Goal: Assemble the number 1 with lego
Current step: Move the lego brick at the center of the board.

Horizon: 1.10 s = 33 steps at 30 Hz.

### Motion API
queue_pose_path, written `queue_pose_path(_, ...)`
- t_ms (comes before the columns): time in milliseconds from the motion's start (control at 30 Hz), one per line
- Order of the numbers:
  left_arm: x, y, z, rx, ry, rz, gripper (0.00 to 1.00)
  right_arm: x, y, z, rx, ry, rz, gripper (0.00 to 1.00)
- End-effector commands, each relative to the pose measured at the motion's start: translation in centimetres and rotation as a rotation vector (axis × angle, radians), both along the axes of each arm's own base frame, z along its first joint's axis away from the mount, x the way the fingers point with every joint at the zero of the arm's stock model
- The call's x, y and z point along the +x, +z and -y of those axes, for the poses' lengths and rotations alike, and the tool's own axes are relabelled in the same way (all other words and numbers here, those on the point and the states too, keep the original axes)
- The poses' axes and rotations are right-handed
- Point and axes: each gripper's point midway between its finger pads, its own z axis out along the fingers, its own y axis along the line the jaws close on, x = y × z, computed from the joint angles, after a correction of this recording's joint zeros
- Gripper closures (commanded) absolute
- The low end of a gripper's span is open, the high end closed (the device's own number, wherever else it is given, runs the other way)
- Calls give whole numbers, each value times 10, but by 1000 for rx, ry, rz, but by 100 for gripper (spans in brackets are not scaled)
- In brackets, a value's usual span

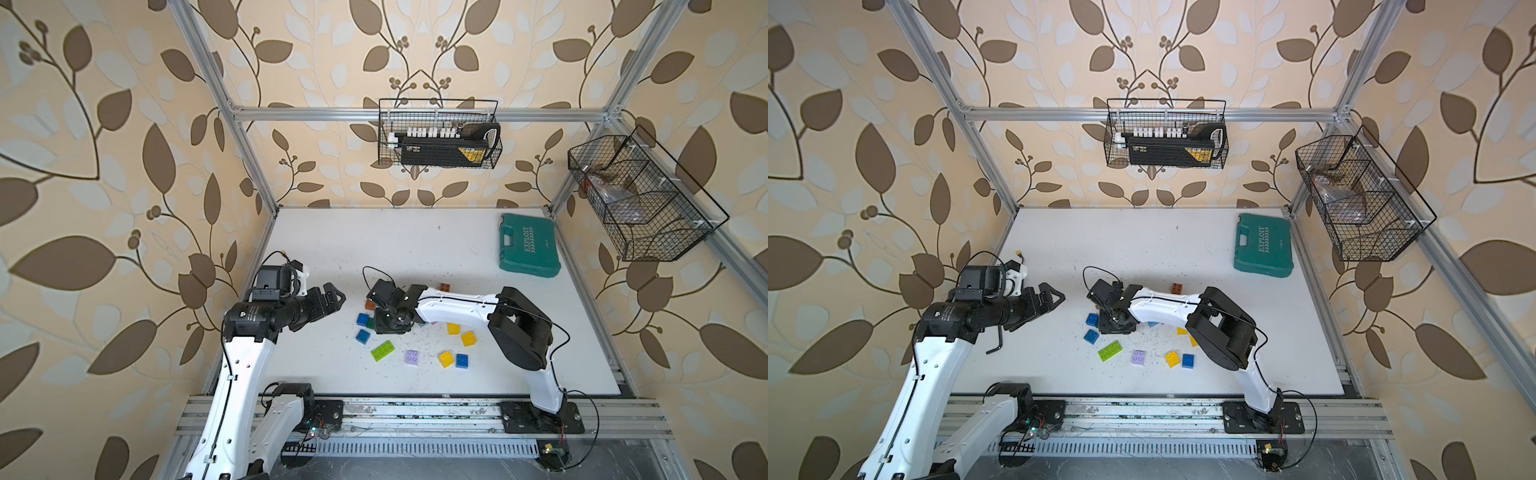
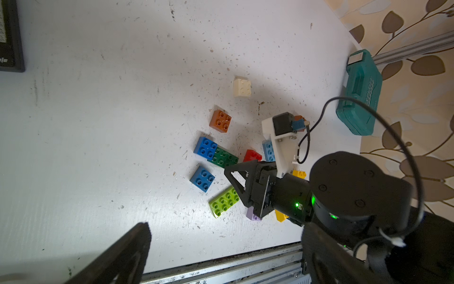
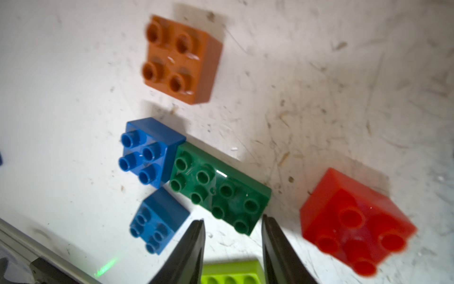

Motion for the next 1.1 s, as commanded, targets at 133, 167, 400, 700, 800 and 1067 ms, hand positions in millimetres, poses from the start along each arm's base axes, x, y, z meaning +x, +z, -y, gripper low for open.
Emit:
queue_pose_path(133,0,4,0,8,-6,16,1,-5,25,26,-37,-6,40,47)
queue_pose_path(167,-1,4,0,7,-6,16,1,-5,28,32,-34,-15,43,46)
queue_pose_path(400,0,3,1,5,-9,13,1,-1,23,68,-51,-76,35,33)
queue_pose_path(700,0,3,1,4,-10,11,1,18,3,59,-57,-55,15,26)
queue_pose_path(800,0,2,1,6,-10,10,1,22,0,42,-31,-37,7,26)
queue_pose_path(1067,0,2,1,6,-8,9,1,16,6,-16,-16,65,24,26)
